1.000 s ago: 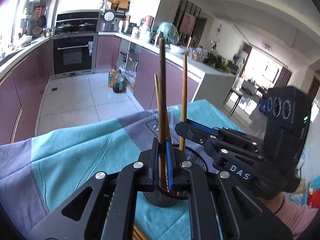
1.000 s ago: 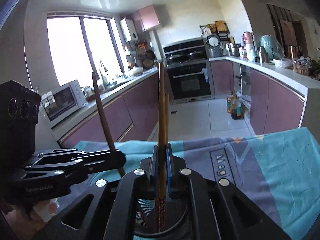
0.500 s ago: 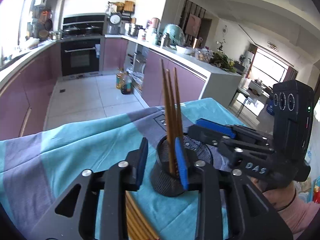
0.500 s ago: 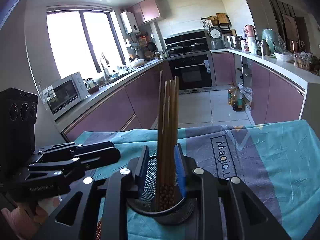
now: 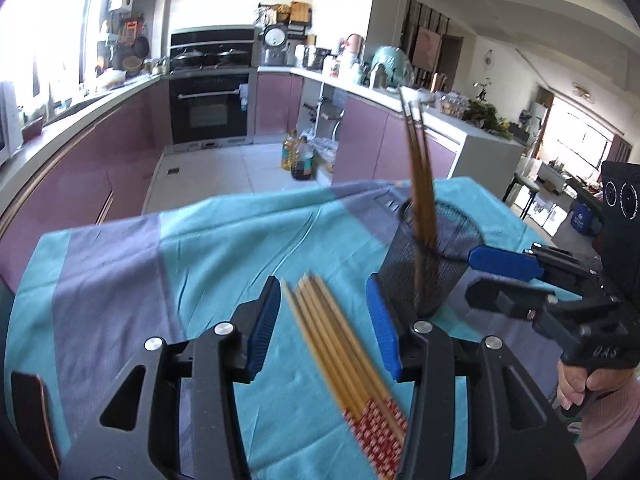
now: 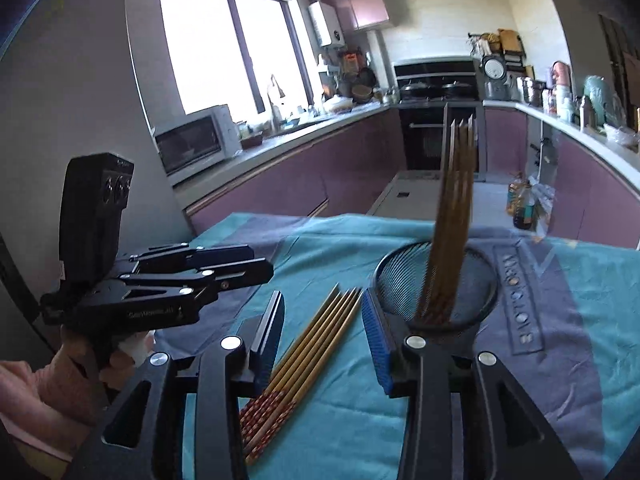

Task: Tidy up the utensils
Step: 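Withdraw both tools from the cup back over the remaining chopsticks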

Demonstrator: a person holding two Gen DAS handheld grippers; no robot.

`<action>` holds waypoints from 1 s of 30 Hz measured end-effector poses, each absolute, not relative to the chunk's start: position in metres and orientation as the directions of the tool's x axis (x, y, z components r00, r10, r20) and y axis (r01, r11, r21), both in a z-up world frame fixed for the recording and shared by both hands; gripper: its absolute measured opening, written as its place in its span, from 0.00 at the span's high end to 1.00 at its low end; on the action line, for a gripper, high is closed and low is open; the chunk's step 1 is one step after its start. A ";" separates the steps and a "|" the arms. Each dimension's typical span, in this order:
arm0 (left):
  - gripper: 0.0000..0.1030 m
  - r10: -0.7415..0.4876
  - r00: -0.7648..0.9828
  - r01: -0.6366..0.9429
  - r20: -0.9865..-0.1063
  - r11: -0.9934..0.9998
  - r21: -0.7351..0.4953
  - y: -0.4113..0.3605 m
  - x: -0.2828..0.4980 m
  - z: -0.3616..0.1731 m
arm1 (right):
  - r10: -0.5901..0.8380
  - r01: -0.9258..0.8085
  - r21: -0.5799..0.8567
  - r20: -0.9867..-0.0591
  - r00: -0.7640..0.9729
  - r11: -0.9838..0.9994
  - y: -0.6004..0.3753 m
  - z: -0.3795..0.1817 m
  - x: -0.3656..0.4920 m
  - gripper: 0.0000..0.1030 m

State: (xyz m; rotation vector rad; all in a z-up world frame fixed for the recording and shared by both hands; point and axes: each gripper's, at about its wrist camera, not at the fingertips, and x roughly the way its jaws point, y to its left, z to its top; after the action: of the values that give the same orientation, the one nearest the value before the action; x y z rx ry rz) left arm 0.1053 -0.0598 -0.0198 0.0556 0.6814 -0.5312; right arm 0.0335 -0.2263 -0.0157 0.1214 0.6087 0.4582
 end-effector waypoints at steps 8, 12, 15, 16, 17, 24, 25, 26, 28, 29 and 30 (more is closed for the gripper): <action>0.57 -0.412 0.602 0.452 -0.684 0.882 -0.133 -0.051 0.096 -0.062 | 0.441 -0.343 0.279 -0.627 0.642 0.897 -0.211 -0.056 0.043 0.63; 0.57 -0.401 0.578 0.443 -0.711 0.886 -0.140 -0.053 0.095 -0.079 | 0.428 -0.334 0.272 -0.663 0.614 0.902 -0.205 -0.068 0.046 0.63; 0.57 -0.394 0.566 0.445 -0.724 0.885 -0.134 -0.056 0.092 -0.087 | 0.422 -0.328 0.272 -0.680 0.600 0.905 -0.201 -0.075 0.047 0.63; 0.57 -0.394 0.564 0.446 -0.726 0.885 -0.134 -0.056 0.092 -0.088 | 0.418 -0.325 0.270 -0.683 0.599 0.906 -0.201 -0.076 0.048 0.63; 0.57 -0.394 0.562 0.447 -0.727 0.885 -0.134 -0.056 0.091 -0.089 | 0.416 -0.326 0.266 -0.687 0.596 0.907 -0.199 -0.078 0.048 0.63; 0.57 -0.384 0.548 0.442 -0.743 0.887 -0.133 -0.060 0.092 -0.096 | 0.390 -0.320 0.238 -0.705 0.593 0.917 -0.191 -0.084 0.049 0.63; 0.57 -0.384 0.546 0.442 -0.745 0.887 -0.133 -0.060 0.092 -0.097 | 0.387 -0.319 0.235 -0.707 0.592 0.918 -0.190 -0.085 0.049 0.63; 0.57 -0.383 0.543 0.442 -0.747 0.887 -0.134 -0.059 0.093 -0.098 | 0.386 -0.318 0.235 -0.708 0.591 0.919 -0.189 -0.085 0.050 0.63; 0.57 -0.383 0.541 0.441 -0.749 0.887 -0.135 -0.059 0.093 -0.099 | 0.383 -0.317 0.233 -0.712 0.589 0.919 -0.190 -0.086 0.050 0.63; 0.57 -0.384 0.539 0.442 -0.750 0.887 -0.136 -0.060 0.093 -0.100 | 0.379 -0.315 0.229 -0.714 0.589 0.921 -0.189 -0.087 0.050 0.63; 0.57 -0.383 0.536 0.443 -0.752 0.886 -0.135 -0.061 0.094 -0.101 | 0.377 -0.314 0.227 -0.715 0.589 0.922 -0.189 -0.087 0.050 0.63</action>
State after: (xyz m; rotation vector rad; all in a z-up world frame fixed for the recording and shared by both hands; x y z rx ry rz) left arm 0.0937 -0.0605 -0.1008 0.0752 0.8761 -0.4920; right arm 0.0499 -0.1891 -0.0869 0.0792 0.8511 0.4031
